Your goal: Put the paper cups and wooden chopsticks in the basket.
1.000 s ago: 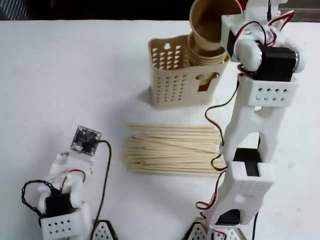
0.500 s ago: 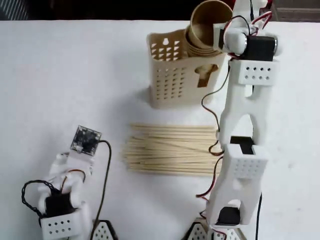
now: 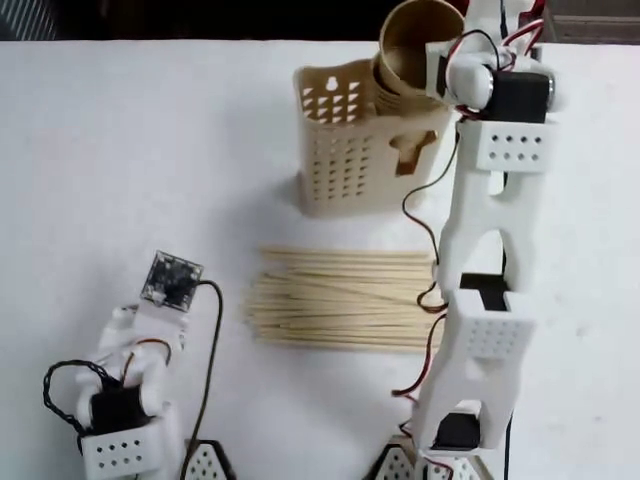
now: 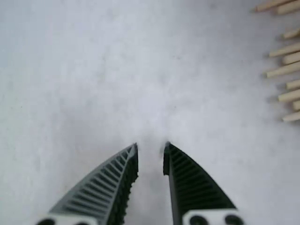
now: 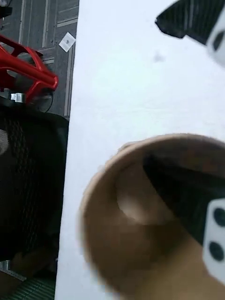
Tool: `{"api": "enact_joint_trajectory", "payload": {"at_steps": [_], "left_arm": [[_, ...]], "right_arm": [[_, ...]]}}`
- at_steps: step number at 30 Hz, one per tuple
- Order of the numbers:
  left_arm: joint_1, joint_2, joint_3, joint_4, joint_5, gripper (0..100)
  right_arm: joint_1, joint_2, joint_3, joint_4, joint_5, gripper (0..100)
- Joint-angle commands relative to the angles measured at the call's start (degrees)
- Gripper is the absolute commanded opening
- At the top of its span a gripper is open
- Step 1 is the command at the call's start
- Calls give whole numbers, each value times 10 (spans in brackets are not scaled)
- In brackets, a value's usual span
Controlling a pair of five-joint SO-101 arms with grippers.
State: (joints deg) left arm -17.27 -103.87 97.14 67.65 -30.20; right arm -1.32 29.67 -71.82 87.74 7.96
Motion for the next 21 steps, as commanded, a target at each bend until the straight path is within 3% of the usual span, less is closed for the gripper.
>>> {"api": "enact_joint_trajectory", "payload": {"at_steps": [1, 8, 21], "left_arm": [[7, -6, -2, 2, -4, 106], [7, -6, -2, 2, -4, 106], [7, -6, -2, 3, -4, 106]], "right_arm": [[0, -49, -11, -8, -1, 405], [0, -34, -4, -9, 1, 405], [4, 196, -11, -29, 2, 405]]}}
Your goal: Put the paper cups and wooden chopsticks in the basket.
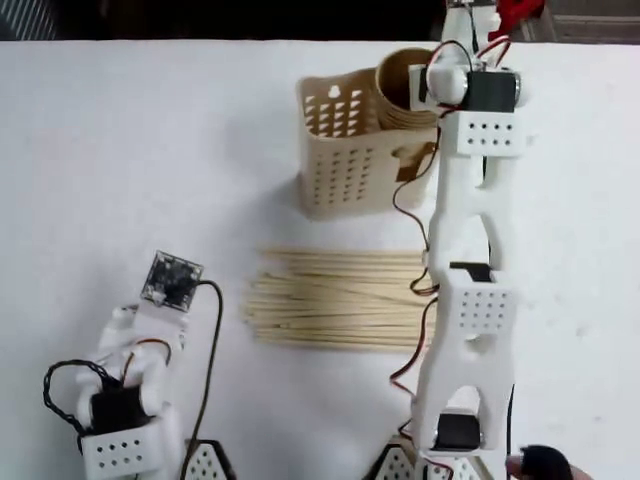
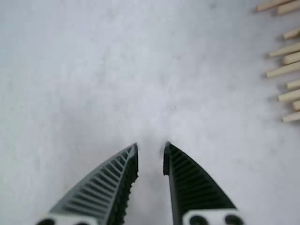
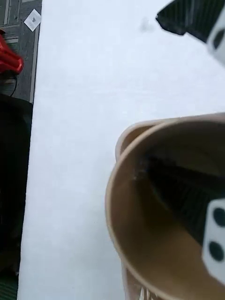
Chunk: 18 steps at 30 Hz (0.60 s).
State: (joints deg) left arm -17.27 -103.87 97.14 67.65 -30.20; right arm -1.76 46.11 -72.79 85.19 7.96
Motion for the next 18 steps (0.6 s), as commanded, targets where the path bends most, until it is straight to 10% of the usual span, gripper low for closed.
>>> {"api": "enact_joint_trajectory", "payload": {"at_steps": [1, 12, 18], "left_arm": [[7, -6, -2, 3, -4, 106], [7, -6, -2, 3, -4, 106], [7, -6, -2, 3, -4, 106]], "right_arm": [[9, 36, -1, -4, 2, 405], [29, -71, -141, 136, 2, 394], [16, -188, -142, 136, 2, 186]]}}
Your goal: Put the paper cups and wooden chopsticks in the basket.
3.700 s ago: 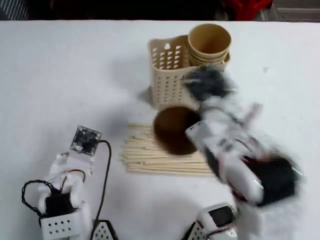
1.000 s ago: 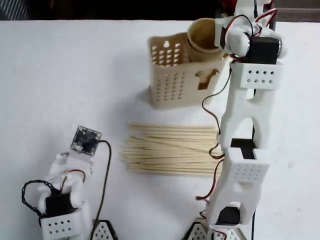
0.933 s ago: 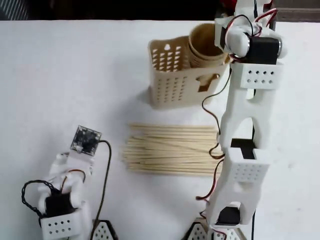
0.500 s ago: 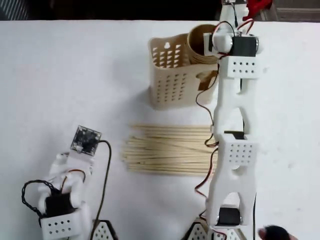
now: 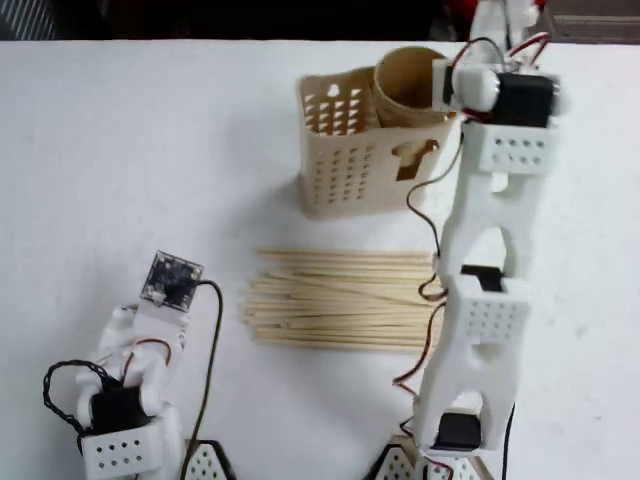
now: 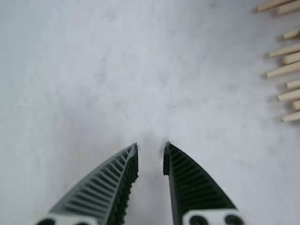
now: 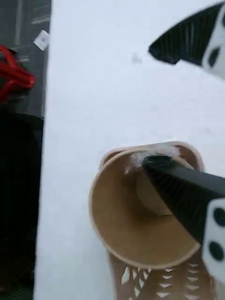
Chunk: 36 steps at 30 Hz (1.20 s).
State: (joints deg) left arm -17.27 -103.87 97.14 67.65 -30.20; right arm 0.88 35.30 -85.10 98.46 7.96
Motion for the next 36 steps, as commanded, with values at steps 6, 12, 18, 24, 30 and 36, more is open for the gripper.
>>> {"api": "enact_joint_trajectory", "payload": {"at_steps": [6, 12, 18, 24, 30, 36], "left_arm": [[7, -6, -2, 3, -4, 106], [7, -6, -2, 3, -4, 107], [7, -6, -2, 3, -4, 108], [7, -6, -2, 6, -4, 108], [7, -6, -2, 11, -4, 108], [7, -6, -2, 14, -4, 108]], "right_arm": [[-58, -240, 124, 5, 3, 29], [-193, -437, 529, 1, 159, 45], [-311, -613, 838, -26, 251, 53], [-373, -666, 1124, -159, 386, 57], [-343, -591, 1262, -371, 403, 145], [-304, -469, 1242, -461, 407, 149]]}}
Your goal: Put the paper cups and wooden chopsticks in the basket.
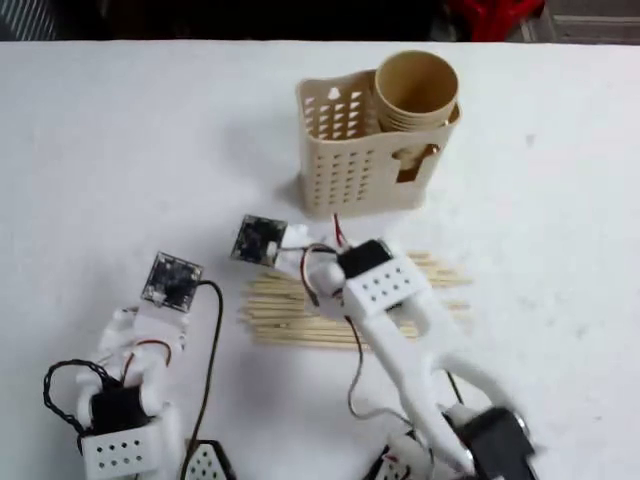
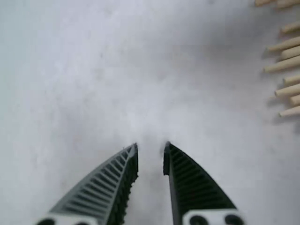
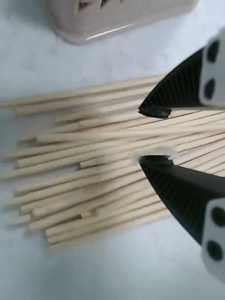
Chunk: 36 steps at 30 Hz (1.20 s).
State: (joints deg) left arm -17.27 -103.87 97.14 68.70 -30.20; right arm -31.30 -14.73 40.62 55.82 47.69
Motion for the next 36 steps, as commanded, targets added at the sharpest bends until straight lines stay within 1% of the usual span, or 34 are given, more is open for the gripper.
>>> {"api": "enact_joint_trajectory", "payload": {"at_steps": [1, 3, 10, 12, 15, 17, 20, 23, 29, 33, 36], "left_arm": [[7, -6, -2, 4, -4, 108], [7, -6, -2, 4, -4, 108], [7, -6, -2, 4, -4, 108], [7, -6, -2, 4, -4, 108], [7, -6, -2, 4, -4, 108], [7, -6, -2, 4, -4, 108], [7, -6, -2, 4, -4, 108], [7, -6, -2, 4, -4, 108], [7, -6, -2, 3, -4, 108], [7, -6, -2, 2, -4, 108], [7, -6, -2, 2, -4, 108]], "right_arm": [[20, 47, -18, -38, 23, 149], [22, 75, -20, -42, 43, 149], [36, 116, -21, -74, 45, 145], [36, 124, -21, -80, 45, 103], [34, 129, -21, -87, 45, 11], [34, 124, -22, -83, 45, 27], [35, 104, -22, -74, 45, 16], [29, 58, -22, -38, 43, 17], [14, -109, -31, 18, -11, 17], [-8, -211, -82, 90, -52, 17], [-15, -244, -137, 135, -77, 17]]}}
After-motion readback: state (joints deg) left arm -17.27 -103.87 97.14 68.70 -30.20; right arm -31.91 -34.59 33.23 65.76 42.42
